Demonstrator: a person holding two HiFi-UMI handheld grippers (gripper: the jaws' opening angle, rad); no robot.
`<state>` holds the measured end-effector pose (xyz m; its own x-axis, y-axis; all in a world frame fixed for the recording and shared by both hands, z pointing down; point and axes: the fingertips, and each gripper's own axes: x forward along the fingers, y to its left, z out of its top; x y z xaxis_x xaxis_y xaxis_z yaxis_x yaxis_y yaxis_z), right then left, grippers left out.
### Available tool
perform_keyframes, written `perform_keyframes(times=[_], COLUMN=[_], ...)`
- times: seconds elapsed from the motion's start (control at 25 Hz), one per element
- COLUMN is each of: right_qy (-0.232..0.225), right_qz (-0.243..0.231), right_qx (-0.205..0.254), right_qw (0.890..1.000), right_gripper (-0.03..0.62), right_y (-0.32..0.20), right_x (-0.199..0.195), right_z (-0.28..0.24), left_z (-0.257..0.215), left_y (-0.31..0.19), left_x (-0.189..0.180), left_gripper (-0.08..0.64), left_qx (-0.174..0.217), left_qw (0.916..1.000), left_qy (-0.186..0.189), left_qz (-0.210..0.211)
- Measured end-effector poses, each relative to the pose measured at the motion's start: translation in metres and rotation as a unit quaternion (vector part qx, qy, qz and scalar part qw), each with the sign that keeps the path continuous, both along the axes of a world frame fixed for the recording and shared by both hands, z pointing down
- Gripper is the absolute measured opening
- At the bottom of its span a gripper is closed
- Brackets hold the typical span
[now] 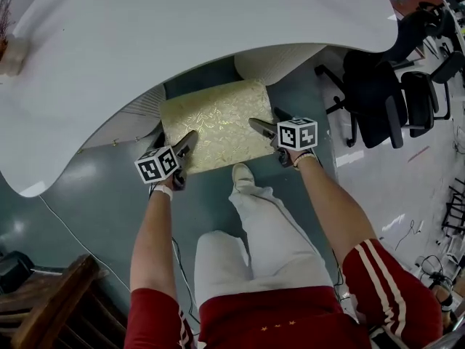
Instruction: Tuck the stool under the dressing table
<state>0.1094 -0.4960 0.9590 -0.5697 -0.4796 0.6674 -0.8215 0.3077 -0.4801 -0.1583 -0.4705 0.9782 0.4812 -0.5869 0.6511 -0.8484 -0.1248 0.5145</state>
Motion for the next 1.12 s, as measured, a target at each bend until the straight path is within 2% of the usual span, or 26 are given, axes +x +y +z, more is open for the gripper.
perform_keyframes(times=[0.24,0.44,0.68,0.76,0.88,0.96,1.12], right_qy=[0.042,0.057,0.111,0.120,0.134,0.143,0.151], right_qz=[-0.023,-0.029,-0.057,-0.063,-0.055,-0.049,-0.049], right_qx=[-0.011,-0.023,-0.017,-0.010,-0.008,-0.015,-0.022], right_qw=[0.999,0.998,0.992,0.991,0.989,0.988,0.987], right_gripper=[0.398,0.387,0.331,0.305,0.293,0.288,0.287], right_y=[0.063,0.092,0.105,0.108,0.109,0.106,0.098], right_x=[0.011,0.013,0.020,0.019,0.016,0.014,0.015], right_z=[0.002,0.003,0.008,0.008,0.010,0.012,0.012], left_z=[-0.004,-0.009,-0.008,-0.005,0.002,0.003,0.003], left_y=[0.057,0.088,0.109,0.116,0.122,0.119,0.114], left_x=[-0.005,0.001,0.014,0.011,0.008,0.008,0.009], left_gripper=[0.475,0.445,0.382,0.360,0.318,0.319,0.319], left_qx=[-0.025,-0.042,-0.038,-0.033,-0.028,-0.035,-0.048], left_qw=[0.9993,0.9991,0.9967,0.9933,0.9824,0.9818,0.9850], left_qy=[-0.019,0.003,-0.042,-0.078,-0.142,-0.147,-0.129], left_qz=[0.020,0.003,0.059,0.079,0.118,0.114,0.104])
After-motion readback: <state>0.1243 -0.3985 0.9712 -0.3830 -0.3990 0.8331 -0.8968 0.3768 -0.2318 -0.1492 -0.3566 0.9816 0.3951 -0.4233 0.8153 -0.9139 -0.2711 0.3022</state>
